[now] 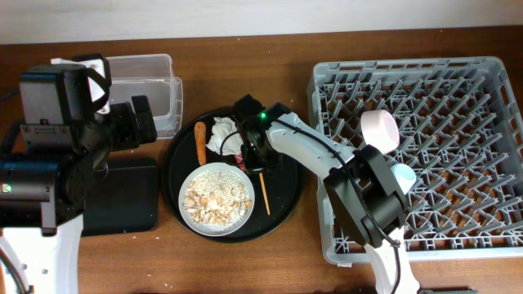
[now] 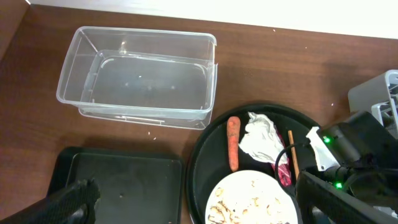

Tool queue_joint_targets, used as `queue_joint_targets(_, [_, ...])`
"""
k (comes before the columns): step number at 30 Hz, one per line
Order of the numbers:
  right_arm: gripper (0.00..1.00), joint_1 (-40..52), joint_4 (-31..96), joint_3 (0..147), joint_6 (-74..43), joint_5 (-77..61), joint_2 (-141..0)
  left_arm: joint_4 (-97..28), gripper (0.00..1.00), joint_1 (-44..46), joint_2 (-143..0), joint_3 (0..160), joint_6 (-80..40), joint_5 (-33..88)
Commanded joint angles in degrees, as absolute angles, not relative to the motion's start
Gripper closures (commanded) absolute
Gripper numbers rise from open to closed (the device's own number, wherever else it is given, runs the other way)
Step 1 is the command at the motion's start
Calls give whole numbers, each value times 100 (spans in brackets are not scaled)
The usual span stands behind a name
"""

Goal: Sort waste into correct bins and load items into the dishwasher rack

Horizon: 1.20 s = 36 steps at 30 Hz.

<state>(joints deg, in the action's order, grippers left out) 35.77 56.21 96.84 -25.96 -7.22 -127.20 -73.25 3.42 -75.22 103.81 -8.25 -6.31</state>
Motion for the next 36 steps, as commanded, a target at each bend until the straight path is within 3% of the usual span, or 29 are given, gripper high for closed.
queue_joint_targets(1, [96,3301,5933,9802,-2576,-666,-12401,-7319,1,333,-7529,10381,-897,-692])
queue_joint_targets(7, [96,2294,6473,10044,-1953,-401,-10573,-7319,1,333,-7531,10381,-897,-690])
queue_joint_targets(10, [94,2224,6543,10003,-1332,-1063,-10534,-7319,1,333,-7529,10381,-897,-692])
queue_joint_targets(12, [67,2615,6394,9738,-1372,-1050,-10750,-7321,1,331,-7529,10381,-897,-692])
queue_joint_targets(14, [51,3055,6077,9513,-1439,-985,-11109,-7321,1,331,-7529,10381,-897,-692])
queue_joint_targets(16, [50,3352,5787,9454,-1599,-913,-11526,-7321,1,333,-7529,10381,-897,-692])
queue_joint_targets(18, [50,3463,5645,9454,-1938,-731,-11891,-7319,1,333,-7529,10381,-897,-692])
queue_joint_targets(25, [69,3492,5564,9450,-2071,-731,-12820,-7321,1,331,-7529,10381,-897,-692])
queue_joint_targets(26, [74,3492,5586,9450,-2154,-733,-12886,-7319,1,333,-7529,10381,-897,-692])
queue_joint_targets(27, [89,3479,5603,9450,-2156,-755,-12886,-7321,1,331,-7529,10381,-897,-692])
queue_joint_targets(28, [96,3481,5607,9467,-2154,-753,-12855,-7321,1,333,-7529,10381,-897,-692])
queue_joint_targets(36, [96,3092,6088,9845,-1999,-655,-11251,-7321,1,333,-7529,10381,-897,-692])
